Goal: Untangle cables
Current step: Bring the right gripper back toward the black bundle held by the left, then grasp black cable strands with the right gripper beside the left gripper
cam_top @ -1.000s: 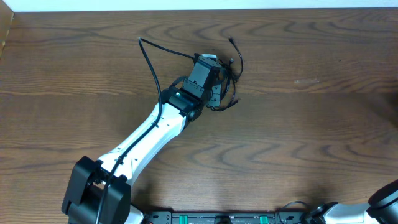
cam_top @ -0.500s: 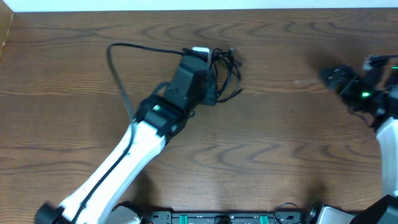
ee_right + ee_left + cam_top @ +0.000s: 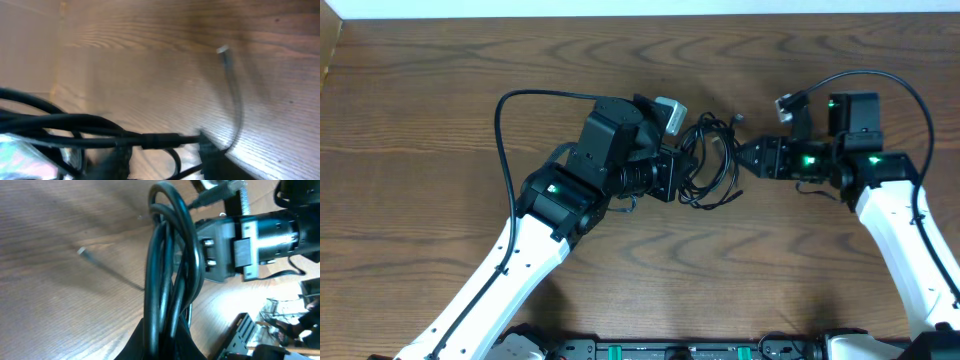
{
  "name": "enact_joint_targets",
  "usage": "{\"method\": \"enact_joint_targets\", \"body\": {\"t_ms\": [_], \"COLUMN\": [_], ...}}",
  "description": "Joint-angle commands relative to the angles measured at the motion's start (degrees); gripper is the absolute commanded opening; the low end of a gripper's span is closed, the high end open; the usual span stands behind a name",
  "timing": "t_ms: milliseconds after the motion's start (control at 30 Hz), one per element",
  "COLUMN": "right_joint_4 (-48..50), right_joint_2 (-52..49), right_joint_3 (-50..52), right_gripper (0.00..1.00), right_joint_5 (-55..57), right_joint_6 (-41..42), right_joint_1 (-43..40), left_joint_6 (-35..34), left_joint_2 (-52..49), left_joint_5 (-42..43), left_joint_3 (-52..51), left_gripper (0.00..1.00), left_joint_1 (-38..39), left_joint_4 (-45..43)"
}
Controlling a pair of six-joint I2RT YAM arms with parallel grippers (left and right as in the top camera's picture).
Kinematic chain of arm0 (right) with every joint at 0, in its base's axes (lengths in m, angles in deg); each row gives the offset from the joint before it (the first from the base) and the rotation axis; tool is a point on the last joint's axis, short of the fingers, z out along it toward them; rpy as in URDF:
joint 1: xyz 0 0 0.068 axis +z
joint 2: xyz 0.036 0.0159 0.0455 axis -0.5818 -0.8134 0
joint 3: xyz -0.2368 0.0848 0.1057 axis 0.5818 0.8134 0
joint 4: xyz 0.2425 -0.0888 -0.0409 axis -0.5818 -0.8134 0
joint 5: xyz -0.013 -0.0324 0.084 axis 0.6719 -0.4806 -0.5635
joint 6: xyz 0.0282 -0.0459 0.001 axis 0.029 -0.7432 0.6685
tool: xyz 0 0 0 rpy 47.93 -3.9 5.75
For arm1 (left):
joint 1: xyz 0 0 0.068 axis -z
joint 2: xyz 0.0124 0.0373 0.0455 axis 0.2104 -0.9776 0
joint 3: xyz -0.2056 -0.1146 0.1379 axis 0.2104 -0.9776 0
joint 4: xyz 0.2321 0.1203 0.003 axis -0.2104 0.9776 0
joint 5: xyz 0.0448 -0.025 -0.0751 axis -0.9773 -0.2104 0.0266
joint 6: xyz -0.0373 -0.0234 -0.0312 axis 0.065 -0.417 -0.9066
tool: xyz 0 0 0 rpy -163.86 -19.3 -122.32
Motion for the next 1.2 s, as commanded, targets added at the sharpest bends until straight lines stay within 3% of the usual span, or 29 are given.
{"method": "enact_joint_targets", "body": {"t_ms": [0,200,300,367,433,533,567,633,733,800,1167], "right_joint_4": [-0.5,-3.3,-5.1,-6.1,-8.0,-11.0,-11.6,-12.2,-13.1,-14.3,-14.1], "right_joint_2": [-0.1,-0.1,-0.1,-0.1,0.0,1.3,2.9,6.9,11.1,12.7,13.2], "right_joint_3": [-0.2,-0.2,-0.2,-0.2,-0.3,-0.3,-0.3,-0.3,-0.3,-0.3,-0.3], "right_gripper": [0.06,0.01,0.02,0.11,0.3,0.29,0.3,0.34,0.41,0.47,0.49], "right_joint_5": [10.9,28.9,35.5,33.3,32.4,29.0,22.9,7.7,-3.7,-4.0,6.4], "right_joint_6": [-0.8,4.2,8.2,8.2,8.2,8.2,7.0,6.1,6.2,8.1,17.0], "right_joint_1": [2.5,3.3,3.3,3.3,3.0,1.9,1.0,-0.5,-0.3,0.6,6.5], "left_joint_6": [0.4,0.5,1.3,4.7,5.5,5.5,5.5,5.4,4.4,2.0,-2.7], "left_joint_2": [0.3,0.3,0.3,0.3,0.3,-0.1,-0.5,-2.1,-3.6,-4.0,-4.1], "left_joint_5": [4.4,16.4,17.2,15.4,7.1,-4.1,-7.2,-8.5,-8.5,-8.5,-4.8], "left_joint_3": [0.5,0.5,0.5,0.5,0.5,0.5,0.5,0.5,0.5,0.5,0.5], "left_gripper": [0.08,0.08,0.08,0.08,0.08,0.08,0.08,0.08,0.08,0.08,0.08], "left_joint_1": [0.0,0.0,0.0,0.0,0.0,0.0,0.0,0.0,0.0,0.0,0.0], "left_joint_4": [-0.4,-2.6,-2.0,-1.2,0.1,1.8,2.2,2.1,2.1,1.6,0.4]}}
